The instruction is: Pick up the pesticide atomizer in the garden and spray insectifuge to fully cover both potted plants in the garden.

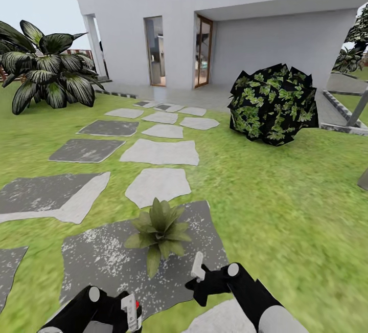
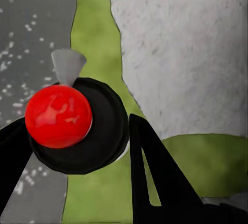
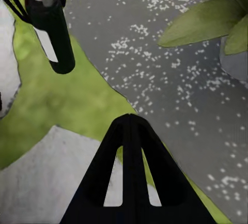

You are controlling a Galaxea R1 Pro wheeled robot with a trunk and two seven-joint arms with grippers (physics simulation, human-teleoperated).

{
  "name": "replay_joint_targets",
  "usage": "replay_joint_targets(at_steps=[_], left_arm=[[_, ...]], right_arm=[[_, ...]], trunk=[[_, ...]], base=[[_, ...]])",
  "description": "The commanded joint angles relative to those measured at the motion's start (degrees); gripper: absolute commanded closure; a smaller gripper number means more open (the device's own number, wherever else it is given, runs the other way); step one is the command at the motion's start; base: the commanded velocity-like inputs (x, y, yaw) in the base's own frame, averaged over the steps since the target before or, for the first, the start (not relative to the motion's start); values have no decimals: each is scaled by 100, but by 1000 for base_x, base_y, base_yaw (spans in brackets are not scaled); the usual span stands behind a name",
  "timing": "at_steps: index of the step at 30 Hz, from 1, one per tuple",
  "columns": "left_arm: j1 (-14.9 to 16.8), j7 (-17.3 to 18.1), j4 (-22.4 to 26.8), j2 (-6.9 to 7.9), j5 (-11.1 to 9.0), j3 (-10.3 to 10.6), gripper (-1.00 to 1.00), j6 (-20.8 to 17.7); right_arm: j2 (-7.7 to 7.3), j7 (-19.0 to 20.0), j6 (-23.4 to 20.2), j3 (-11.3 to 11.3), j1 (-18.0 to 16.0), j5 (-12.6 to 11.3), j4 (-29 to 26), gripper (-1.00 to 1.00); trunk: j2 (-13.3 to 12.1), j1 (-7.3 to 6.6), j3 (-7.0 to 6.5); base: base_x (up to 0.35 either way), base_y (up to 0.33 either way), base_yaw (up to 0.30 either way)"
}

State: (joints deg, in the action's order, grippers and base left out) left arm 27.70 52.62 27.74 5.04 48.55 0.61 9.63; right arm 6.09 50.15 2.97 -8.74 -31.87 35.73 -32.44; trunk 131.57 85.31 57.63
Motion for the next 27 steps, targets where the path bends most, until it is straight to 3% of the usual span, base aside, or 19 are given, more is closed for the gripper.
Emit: replay_joint_targets(at_steps=[1, 5, 8, 14, 18, 22, 27], left_arm=[[23, 12, 9, -44, 118, 7, 100, 38], [103, 224, 14, -325, 441, 9, 100, -6], [152, 274, 20, -474, 529, 10, 100, -78], [302, 285, 85, -659, 550, 9, 100, -177], [318, 284, 319, -781, 558, 15, 100, -540], [320, 263, 382, -925, 846, 41, 100, -631], [322, 244, 474, -1004, 951, 45, 100, -646]], right_arm=[[2, 57, 30, 5, -23, 62, -8, 100], [5, 127, 21, 5, -75, 66, -3, 100], [15, 134, 19, 5, -82, 66, -2, 100], [36, 135, 19, 4, -84, 65, 0, 100], [48, 140, 18, 4, -83, 62, 1, 100], [50, 143, 19, 4, -83, 58, 1, 100], [50, 144, 19, 4, -84, 57, -2, 100]], trunk=[[2, -1, 5], [2, -1, 5], [2, -1, 5], [2, -1, 5], [2, -1, 5], [2, -1, 5], [2, -1, 5]], base=[[0, 0, 0], [0, 0, 0], [0, 0, 0], [0, 0, 0], [0, 0, 0], [0, 0, 0], [0, 0, 0]])
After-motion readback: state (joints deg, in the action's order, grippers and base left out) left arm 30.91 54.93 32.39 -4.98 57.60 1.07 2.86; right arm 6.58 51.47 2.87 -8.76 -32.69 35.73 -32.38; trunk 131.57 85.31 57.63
